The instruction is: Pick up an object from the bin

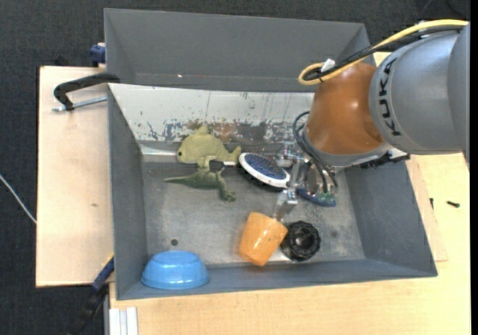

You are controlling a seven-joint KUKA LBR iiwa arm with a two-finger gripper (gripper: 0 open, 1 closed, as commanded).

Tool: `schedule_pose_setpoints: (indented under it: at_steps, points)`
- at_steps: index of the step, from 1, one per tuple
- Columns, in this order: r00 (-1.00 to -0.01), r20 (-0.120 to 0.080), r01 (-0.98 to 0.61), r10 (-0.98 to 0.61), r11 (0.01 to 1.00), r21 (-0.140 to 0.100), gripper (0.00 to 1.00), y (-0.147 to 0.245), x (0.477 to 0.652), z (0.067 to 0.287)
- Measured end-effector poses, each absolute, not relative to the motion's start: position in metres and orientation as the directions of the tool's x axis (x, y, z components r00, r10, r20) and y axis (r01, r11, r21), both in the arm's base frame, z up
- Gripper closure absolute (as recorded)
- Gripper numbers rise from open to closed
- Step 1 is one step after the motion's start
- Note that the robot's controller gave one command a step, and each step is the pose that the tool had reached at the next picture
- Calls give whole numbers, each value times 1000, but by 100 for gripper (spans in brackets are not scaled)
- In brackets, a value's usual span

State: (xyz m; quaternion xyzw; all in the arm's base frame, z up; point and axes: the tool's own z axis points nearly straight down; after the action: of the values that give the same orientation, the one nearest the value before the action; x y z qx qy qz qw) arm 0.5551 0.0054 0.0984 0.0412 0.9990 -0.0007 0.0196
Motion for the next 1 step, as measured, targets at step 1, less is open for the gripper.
schedule_pose_setpoints:
  at_steps: [1]
  points:
    - [-995,-59,81,81,997,3,100,6,561,102]
